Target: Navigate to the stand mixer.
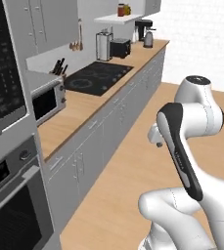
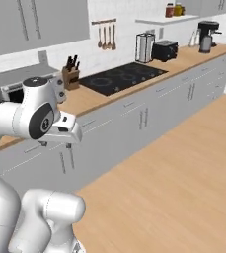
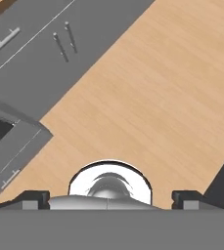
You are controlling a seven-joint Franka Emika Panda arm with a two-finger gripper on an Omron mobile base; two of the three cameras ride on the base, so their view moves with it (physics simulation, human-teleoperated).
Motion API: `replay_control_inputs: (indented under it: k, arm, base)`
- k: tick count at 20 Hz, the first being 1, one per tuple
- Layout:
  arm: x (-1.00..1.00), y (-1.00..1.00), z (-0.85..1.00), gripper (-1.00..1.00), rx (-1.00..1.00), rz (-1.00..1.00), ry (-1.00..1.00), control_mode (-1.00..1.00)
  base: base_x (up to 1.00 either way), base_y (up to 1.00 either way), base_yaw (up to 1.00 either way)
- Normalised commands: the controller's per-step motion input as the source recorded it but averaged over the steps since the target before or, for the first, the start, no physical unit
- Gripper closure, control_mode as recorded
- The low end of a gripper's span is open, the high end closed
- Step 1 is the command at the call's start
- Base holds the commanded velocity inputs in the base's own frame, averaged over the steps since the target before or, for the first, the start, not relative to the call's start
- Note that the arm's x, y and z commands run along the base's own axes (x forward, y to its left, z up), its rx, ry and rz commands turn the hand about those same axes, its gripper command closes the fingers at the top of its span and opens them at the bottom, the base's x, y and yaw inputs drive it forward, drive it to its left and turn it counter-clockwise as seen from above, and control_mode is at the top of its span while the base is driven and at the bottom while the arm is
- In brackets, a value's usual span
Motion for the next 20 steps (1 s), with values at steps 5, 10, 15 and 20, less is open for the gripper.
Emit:
replay_control_inputs:
  k: [5, 10, 15, 20]
  arm:
    - [0.00, 0.00, 0.00, -1.00, 0.00, 0.00, 0.00, 1.00]
    - [0.00, 0.00, 0.00, -1.00, 0.00, 0.00, 0.00, 1.00]
    - [0.00, 0.00, 0.00, -1.00, 0.00, 0.00, 0.00, 1.00]
    - [0.00, 0.00, 0.00, -1.00, 0.00, 0.00, 0.00, 1.00]
  base:
    - [1.00, 0.00, -0.12]
    - [1.00, -0.05, -0.11]
    - [0.97, -0.38, -0.14]
    - [0.97, -0.41, -0.20]
